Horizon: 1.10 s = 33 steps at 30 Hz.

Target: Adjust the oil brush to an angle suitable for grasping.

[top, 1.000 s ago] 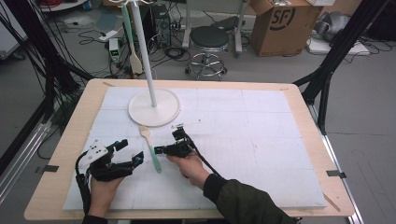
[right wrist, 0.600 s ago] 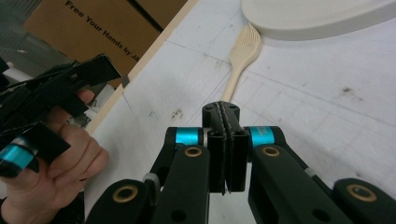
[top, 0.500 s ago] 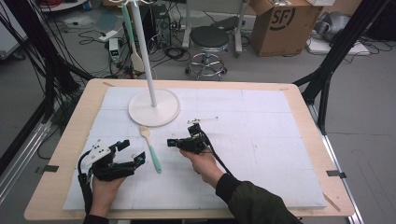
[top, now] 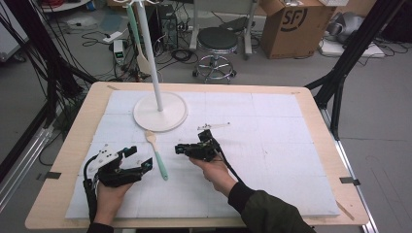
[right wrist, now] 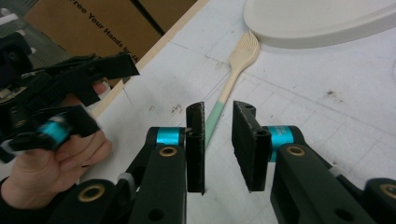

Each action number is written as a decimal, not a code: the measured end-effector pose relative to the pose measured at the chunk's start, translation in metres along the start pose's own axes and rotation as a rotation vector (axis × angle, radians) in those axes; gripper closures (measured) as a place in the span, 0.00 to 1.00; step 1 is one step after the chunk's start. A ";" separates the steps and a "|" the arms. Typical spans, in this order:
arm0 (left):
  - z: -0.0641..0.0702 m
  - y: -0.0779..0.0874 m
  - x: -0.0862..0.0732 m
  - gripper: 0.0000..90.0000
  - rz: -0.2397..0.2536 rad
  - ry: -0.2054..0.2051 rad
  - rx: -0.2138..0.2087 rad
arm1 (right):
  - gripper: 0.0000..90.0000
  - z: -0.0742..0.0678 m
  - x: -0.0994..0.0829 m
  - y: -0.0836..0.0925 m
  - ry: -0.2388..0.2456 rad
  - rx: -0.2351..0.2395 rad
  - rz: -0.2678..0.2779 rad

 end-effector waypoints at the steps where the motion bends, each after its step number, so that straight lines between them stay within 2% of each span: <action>1: -0.001 -0.001 0.000 0.58 -0.004 0.001 0.004 | 0.82 0.000 0.001 0.001 0.004 0.000 0.003; 3: 0.000 -0.002 -0.001 0.66 -0.016 0.015 -0.019 | 0.81 -0.001 0.001 0.003 0.005 -0.002 0.008; 4: 0.001 -0.003 -0.001 0.74 -0.025 0.009 -0.022 | 0.81 0.000 0.002 0.005 0.009 -0.002 0.012; 7: -0.001 -0.009 -0.003 0.92 -0.051 0.022 -0.008 | 0.79 -0.001 0.001 0.011 0.012 -0.004 0.018; 10: -0.004 -0.016 -0.006 1.00 -0.090 0.045 0.000 | 0.78 0.001 -0.001 0.017 0.017 -0.010 0.024; 13: -0.009 -0.021 -0.009 1.00 -0.124 0.057 0.027 | 0.75 0.002 -0.001 0.023 0.022 -0.010 0.027; 15: -0.013 -0.023 -0.010 1.00 -0.137 0.071 0.034 | 0.67 0.001 0.000 0.026 0.018 0.001 0.029; 16: -0.015 -0.024 -0.011 1.00 -0.146 0.072 0.042 | 0.62 0.001 0.000 0.027 0.019 -0.002 0.028; 18: -0.021 -0.027 -0.011 1.00 -0.150 0.101 0.053 | 0.53 0.003 0.001 0.029 0.018 -0.017 0.028; 21: -0.026 -0.033 -0.011 1.00 -0.168 0.103 0.081 | 0.48 0.005 0.001 0.032 0.015 -0.029 0.024; 23: -0.029 -0.036 -0.011 1.00 -0.191 0.121 0.089 | 0.47 0.005 0.001 0.034 0.014 -0.035 0.025; 27: -0.038 -0.048 -0.017 1.00 -0.291 0.208 0.087 | 0.47 0.005 0.003 0.039 0.022 -0.030 0.037; 28: -0.039 -0.049 -0.017 1.00 -0.298 0.225 0.082 | 0.47 0.005 0.004 0.040 0.025 -0.031 0.041; 30: -0.041 -0.052 -0.016 1.00 -0.302 0.237 0.074 | 0.47 0.004 0.005 0.042 0.025 -0.029 0.049; 33: -0.041 -0.057 -0.019 1.00 -0.341 0.214 0.102 | 0.48 0.004 0.007 0.046 0.025 -0.030 0.064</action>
Point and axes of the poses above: each handheld gripper's, and its own axes: y roughly backward along the jaws, x roughly out of its top, z roughly to its right, the point moved 9 cm from there along -y, roughly forward along the jaws, and after that the axes turned 11 degrees about y, right-handed, at the moved point
